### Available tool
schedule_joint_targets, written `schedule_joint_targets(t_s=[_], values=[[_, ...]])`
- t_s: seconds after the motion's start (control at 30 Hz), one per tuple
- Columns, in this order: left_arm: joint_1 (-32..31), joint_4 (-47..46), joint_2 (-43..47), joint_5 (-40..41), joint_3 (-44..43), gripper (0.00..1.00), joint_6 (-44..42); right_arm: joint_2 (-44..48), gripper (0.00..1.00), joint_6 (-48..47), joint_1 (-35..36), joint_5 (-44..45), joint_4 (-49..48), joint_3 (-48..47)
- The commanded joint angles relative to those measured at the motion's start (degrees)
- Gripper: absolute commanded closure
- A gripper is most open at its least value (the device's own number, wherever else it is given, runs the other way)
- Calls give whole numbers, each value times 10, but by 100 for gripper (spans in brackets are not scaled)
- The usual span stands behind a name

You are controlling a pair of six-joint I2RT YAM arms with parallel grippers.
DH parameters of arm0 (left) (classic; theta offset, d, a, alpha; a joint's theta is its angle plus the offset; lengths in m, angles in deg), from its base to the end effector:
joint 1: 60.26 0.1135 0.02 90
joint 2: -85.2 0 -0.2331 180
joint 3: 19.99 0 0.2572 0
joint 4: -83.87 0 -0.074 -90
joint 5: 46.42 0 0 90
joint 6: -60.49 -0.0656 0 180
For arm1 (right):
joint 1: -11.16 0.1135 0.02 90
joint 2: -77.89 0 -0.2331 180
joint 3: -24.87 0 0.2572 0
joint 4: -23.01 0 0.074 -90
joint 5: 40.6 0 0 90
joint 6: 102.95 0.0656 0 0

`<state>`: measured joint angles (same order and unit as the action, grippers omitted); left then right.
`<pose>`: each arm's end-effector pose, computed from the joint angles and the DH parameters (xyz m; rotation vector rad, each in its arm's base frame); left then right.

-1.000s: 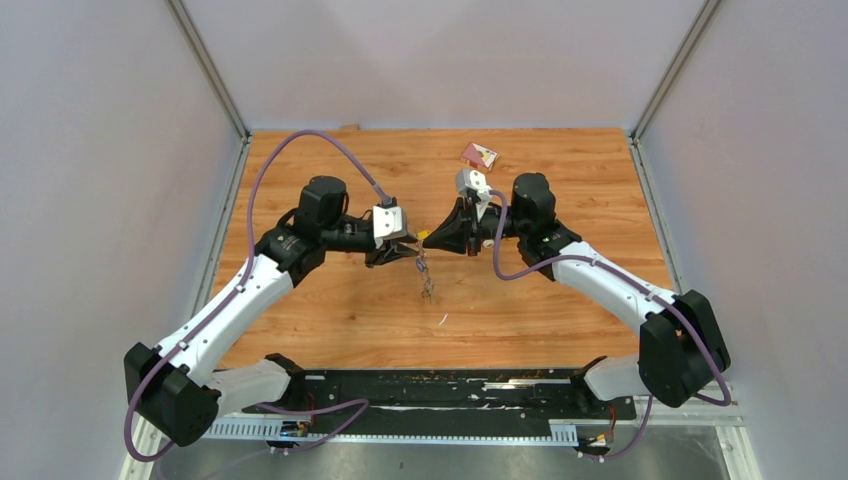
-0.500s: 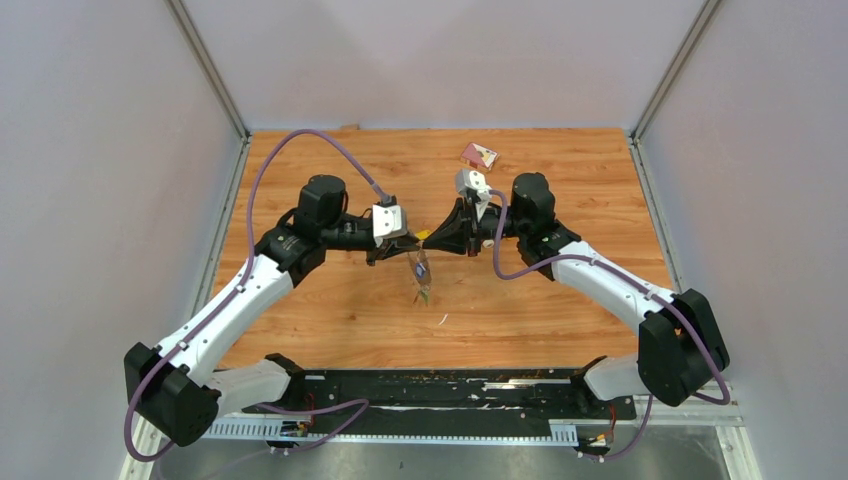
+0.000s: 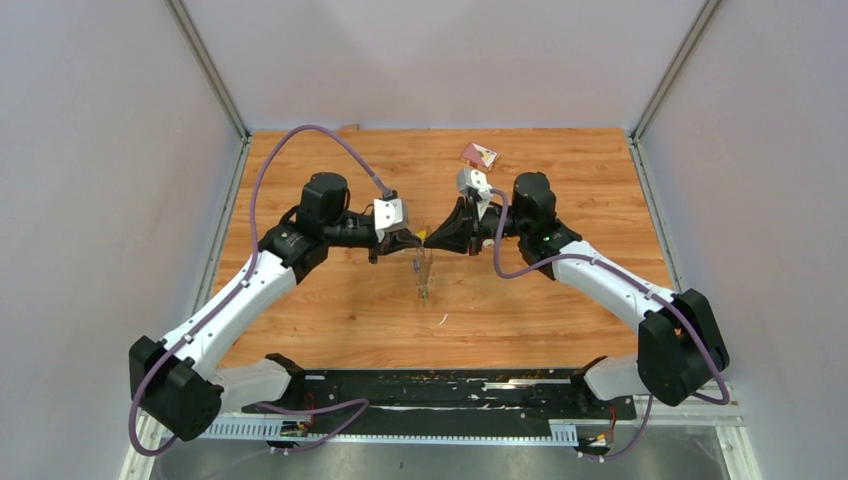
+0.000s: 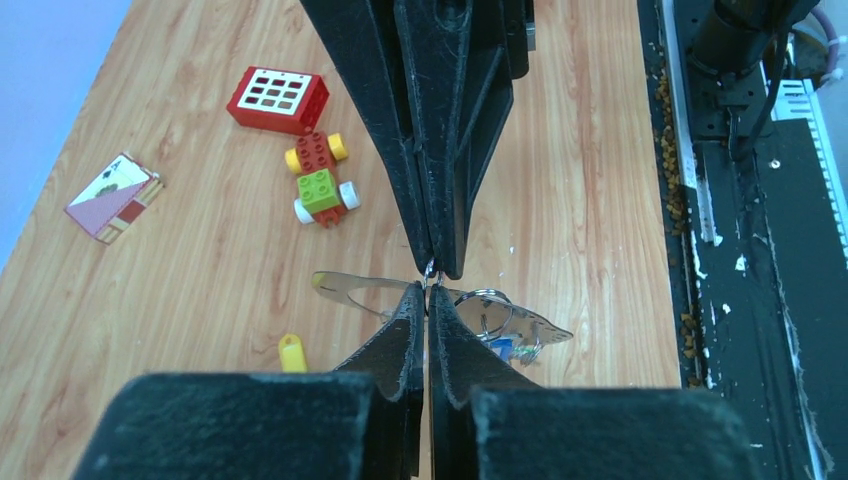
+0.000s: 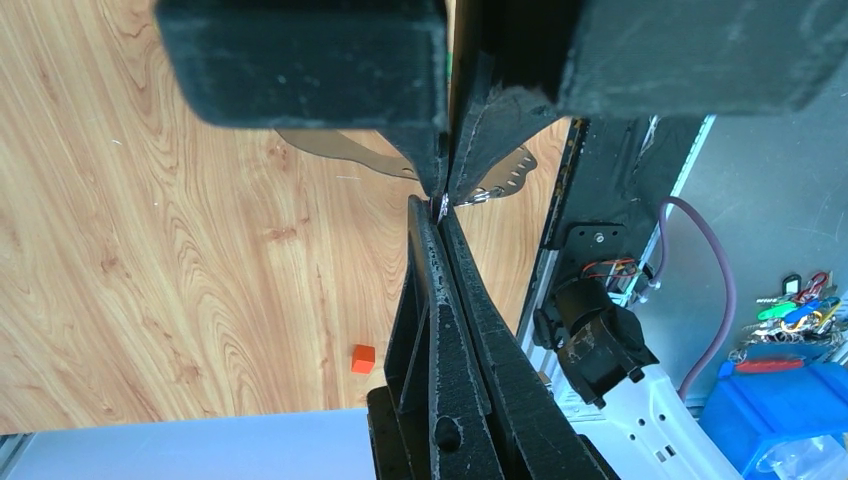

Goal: Put the keys on the keyring

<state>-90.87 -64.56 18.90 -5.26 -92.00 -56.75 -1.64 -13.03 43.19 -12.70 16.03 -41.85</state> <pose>0.2224 -0.1890 0.3014 1.3835 1.3930 -0.8918 0.2512 0.2255 0.2751 -1.2581 1.2763 1.3026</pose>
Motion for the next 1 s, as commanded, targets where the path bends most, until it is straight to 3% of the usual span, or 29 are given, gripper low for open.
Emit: schedule_joint_targets(t_s=[0.0,0.13,0.2,0.43,0.6,0.83,0.97], values=[[-1,-42,-7,-9,3,100,42,-1,100,3,2,-9,-30,0],[-1,-50,-6,-5,4,100,71,2,100,-26,2,2,-19,1],[-1,-44,-2,7,1,100,76,5,95,-48,2,14,3,-4],[-1,70,4,84,-45,100,25,8,65,-174,-2,90,168,-56],[-2,150,-2,150,-77,100,-1,17,44,-183,-36,96,200,-63],[-33,201,-2,248,-97,100,4,4,42,-212,-60,150,275,-77],[-48,211,-1,267,-102,100,29,-7,41,-211,-62,235,286,-74]])
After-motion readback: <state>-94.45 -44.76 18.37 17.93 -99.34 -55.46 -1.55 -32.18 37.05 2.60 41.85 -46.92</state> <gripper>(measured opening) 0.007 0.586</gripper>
